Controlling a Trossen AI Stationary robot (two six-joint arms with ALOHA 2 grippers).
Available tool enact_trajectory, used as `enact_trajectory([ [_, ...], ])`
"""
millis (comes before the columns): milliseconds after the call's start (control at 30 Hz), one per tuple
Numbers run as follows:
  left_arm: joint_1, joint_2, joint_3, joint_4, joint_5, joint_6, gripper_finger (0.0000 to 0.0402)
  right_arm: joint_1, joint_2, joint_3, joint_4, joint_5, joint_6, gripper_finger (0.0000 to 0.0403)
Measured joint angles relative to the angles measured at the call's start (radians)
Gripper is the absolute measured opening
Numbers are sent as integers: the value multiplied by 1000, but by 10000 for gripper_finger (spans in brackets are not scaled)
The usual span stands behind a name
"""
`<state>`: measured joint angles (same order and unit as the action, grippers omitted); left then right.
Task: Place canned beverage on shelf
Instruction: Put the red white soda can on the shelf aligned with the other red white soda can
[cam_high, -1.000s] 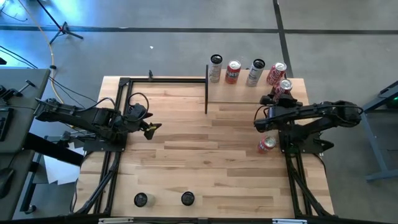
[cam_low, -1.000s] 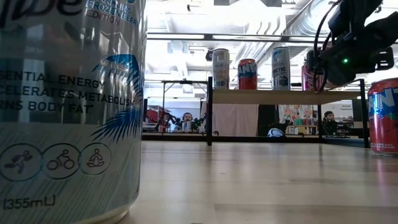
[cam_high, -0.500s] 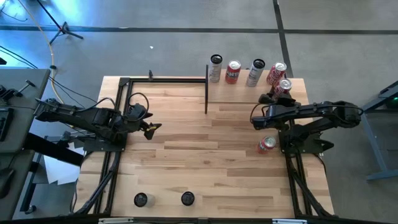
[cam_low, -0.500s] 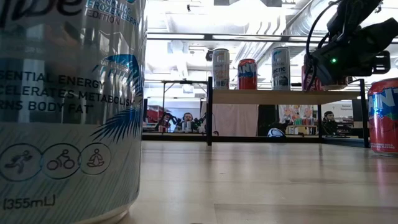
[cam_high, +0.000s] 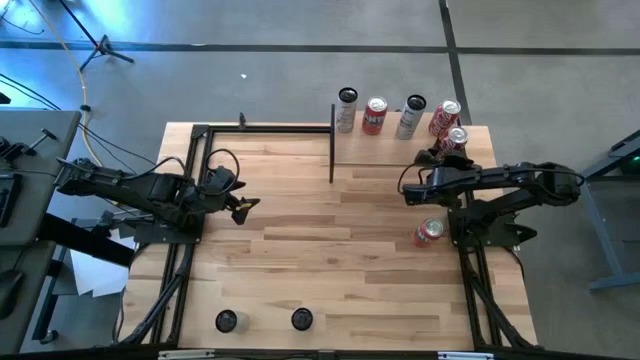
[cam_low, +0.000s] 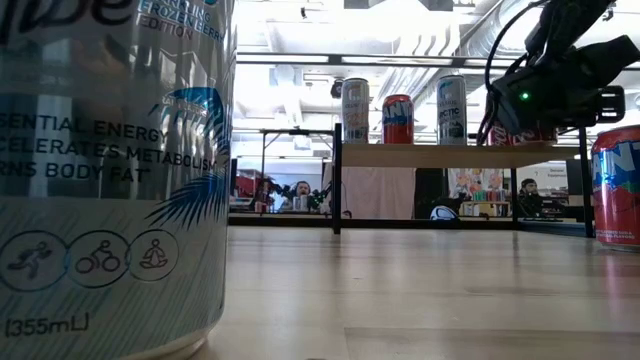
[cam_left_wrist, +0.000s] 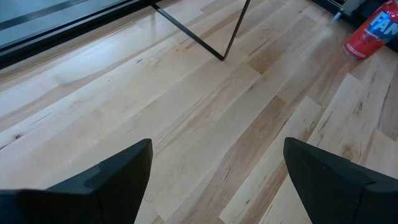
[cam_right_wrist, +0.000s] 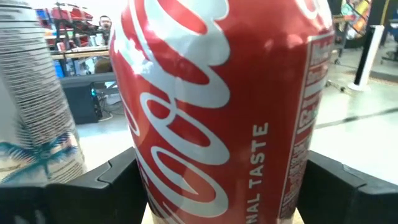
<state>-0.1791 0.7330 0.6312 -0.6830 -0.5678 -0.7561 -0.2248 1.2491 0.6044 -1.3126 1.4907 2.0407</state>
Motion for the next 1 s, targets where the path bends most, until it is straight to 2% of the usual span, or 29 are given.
enact_trajectory([
  [200, 0, 0, 0, 0, 0, 0, 337, -13, 0, 0, 17, 1, -9, 303],
  [500, 0, 0, 0, 0, 0, 0, 337, -28, 0, 0, 146, 2, -211, 303],
  [800, 0, 0, 0, 0, 0, 0, 337, -46, 0, 0, 152, 2, -216, 304],
  [1000, 0, 0, 0, 0, 0, 0, 337, -46, 0, 0, 160, 3, -216, 330],
])
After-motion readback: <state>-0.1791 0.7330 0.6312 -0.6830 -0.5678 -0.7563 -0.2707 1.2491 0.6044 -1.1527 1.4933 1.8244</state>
